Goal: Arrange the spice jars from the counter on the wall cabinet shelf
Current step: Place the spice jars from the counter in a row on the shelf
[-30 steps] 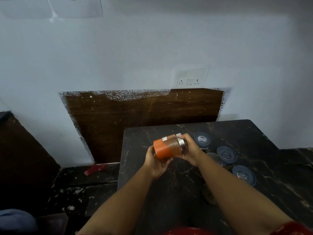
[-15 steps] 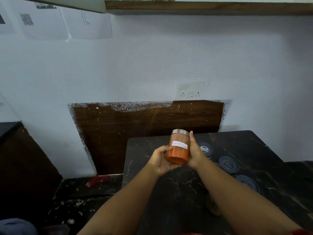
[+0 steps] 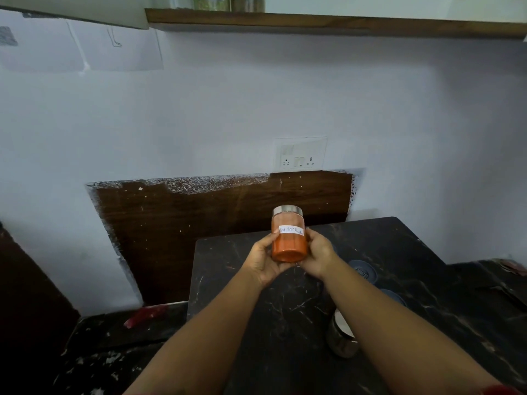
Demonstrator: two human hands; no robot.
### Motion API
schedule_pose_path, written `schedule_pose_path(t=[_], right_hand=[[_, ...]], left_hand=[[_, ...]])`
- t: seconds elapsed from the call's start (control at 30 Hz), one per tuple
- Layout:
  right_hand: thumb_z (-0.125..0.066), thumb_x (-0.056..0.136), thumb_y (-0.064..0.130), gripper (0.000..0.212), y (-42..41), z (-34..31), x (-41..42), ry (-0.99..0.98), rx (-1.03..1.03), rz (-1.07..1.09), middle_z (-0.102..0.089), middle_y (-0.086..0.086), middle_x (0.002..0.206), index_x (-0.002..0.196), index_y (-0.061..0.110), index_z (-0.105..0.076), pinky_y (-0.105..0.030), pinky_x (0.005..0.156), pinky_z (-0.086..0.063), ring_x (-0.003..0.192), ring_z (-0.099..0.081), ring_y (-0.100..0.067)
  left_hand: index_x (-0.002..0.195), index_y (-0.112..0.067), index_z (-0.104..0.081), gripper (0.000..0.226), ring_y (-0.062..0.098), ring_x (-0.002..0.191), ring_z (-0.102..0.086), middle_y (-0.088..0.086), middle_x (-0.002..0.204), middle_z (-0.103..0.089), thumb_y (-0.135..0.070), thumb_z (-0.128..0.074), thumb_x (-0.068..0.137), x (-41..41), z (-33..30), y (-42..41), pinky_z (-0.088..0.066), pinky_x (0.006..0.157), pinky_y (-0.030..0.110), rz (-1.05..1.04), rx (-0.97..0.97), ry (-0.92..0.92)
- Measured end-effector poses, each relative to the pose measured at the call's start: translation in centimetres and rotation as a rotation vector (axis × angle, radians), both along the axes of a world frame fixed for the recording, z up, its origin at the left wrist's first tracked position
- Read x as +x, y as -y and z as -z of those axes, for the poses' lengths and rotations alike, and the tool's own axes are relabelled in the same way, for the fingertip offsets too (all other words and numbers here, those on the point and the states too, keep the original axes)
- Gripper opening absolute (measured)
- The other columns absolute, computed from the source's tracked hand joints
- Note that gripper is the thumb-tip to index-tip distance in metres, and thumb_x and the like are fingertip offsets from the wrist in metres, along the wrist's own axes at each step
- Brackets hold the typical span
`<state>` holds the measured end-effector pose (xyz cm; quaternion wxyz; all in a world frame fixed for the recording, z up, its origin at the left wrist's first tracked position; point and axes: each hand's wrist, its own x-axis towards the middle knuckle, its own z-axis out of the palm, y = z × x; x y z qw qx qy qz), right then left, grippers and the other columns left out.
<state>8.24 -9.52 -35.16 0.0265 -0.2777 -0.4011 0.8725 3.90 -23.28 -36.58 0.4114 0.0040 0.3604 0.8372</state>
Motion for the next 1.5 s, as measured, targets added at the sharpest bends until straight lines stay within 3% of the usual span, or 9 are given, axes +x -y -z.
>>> schedule_pose_path(t=[0.1, 0.27, 0.47, 0.83, 0.93, 1.0, 1.1, 1.23, 1.5], right_hand=[[-0.044, 0.084, 0.073, 0.074, -0.4, -1.1, -0.2, -0.068, 0.101, -0.090, -0.064, -0.020, 0.123, 0.131, 0.017, -0.052, -0.053, 0.099, -0.048, 0.112, -0.063, -0.037], [-0.090, 0.059, 0.033, 0.101, -0.6, -4.2, -1.5, -0.154, 0.597, -0.226, -0.058, -0.005, 0.128, 0.144, 0.028, -0.034, -0.048, 0.102, -0.048, 0.117, -0.058, -0.025], [-0.091, 0.058, 0.018, 0.104, -3.8, -13.7, -3.6, -0.353, 0.843, -0.038, -0.060, 0.005, 0.122, 0.142, 0.035, -0.033, -0.038, 0.098, -0.049, 0.115, -0.057, -0.017], [-0.086, 0.060, 0.050, 0.092, -7.3, -40.2, -6.2, -0.670, 1.354, 0.302, -0.058, 0.012, 0.113, 0.136, 0.029, -0.038, -0.026, 0.084, -0.050, 0.101, -0.058, -0.011], [-0.086, 0.060, 0.053, 0.090, -7.7, -44.5, -8.6, -0.673, 1.409, 0.306, -0.056, 0.010, 0.112, 0.132, 0.026, -0.041, -0.025, 0.082, -0.048, 0.099, -0.057, -0.012], [-0.087, 0.060, 0.050, 0.092, -8.3, -45.6, -11.1, -0.618, 1.483, 0.269, -0.057, 0.006, 0.112, 0.132, 0.020, -0.039, -0.026, 0.081, -0.047, 0.099, -0.057, -0.014], [-0.090, 0.057, 0.047, 0.098, -9.3, -44.4, -15.8, -0.373, 1.605, 0.132, -0.056, -0.004, 0.123, 0.131, 0.012, -0.036, -0.031, 0.088, -0.049, 0.111, -0.057, -0.022], [-0.090, 0.059, 0.045, 0.106, -10.0, -44.0, -21.1, -0.189, 1.628, -0.007, -0.049, -0.011, 0.132, 0.137, 0.006, -0.029, -0.035, 0.098, -0.044, 0.123, -0.050, -0.027], [-0.089, 0.056, 0.052, 0.104, -10.7, -45.0, -26.7, -0.053, 1.624, -0.122, -0.052, -0.010, 0.132, 0.138, 0.009, -0.042, -0.034, 0.093, -0.043, 0.120, -0.052, -0.027]], left_hand=[[0.135, -0.012, -0.046, 0.062, 0.040, 0.118, -0.058, 0.024, 0.132, -0.056, -0.028, -0.073, 0.081, -0.3, -1.0, -0.7, -0.052, 0.092, 0.053, -0.043, -0.029, -0.052], [0.136, -0.008, -0.048, 0.073, 0.035, 0.117, -0.061, 0.022, 0.132, -0.057, -0.038, -0.077, 0.076, -2.5, -3.5, -2.5, -0.056, 0.089, 0.045, -0.194, -0.060, -0.224], [0.134, -0.004, -0.053, 0.064, 0.031, 0.121, -0.059, 0.020, 0.132, -0.059, -0.038, -0.072, 0.083, -5.2, -12.8, -6.2, -0.045, 0.105, 0.048, -0.208, 0.006, -0.520], [0.118, -0.010, -0.065, 0.028, 0.021, 0.108, -0.066, 0.008, 0.114, -0.071, -0.027, -0.057, 0.097, -7.3, -40.7, -9.7, -0.052, 0.096, 0.036, -0.539, 0.041, -1.029], [0.116, -0.016, -0.066, 0.030, 0.017, 0.106, -0.063, -0.001, 0.109, -0.070, -0.032, -0.046, 0.101, -9.5, -44.6, -9.5, -0.050, 0.091, 0.031, -0.762, -0.276, -1.274], [0.113, -0.015, -0.065, 0.036, 0.024, 0.105, -0.062, 0.004, 0.107, -0.068, -0.035, -0.038, 0.101, -12.3, -44.8, -8.7, -0.048, 0.088, 0.035, -0.886, -0.875, -1.471], [0.113, -0.013, -0.065, 0.049, 0.027, 0.111, -0.057, 0.009, 0.115, -0.065, -0.042, -0.028, 0.099, -16.0, -41.9, -7.3, -0.034, 0.104, 0.043, -0.813, -1.840, -1.447], [0.088, -0.010, -0.063, 0.054, 0.021, 0.076, -0.053, 0.008, 0.086, -0.066, -0.044, -0.022, 0.100, -17.7, -40.4, -6.5, -0.039, 0.079, 0.033, -0.814, -1.939, -1.572], [0.121, -0.015, -0.055, 0.038, 0.023, 0.073, -0.047, 0.005, 0.076, -0.047, -0.034, -0.029, 0.101, -19.6, -40.0, -6.3, -0.034, 0.069, 0.032, -0.759, -2.143, -1.765]])
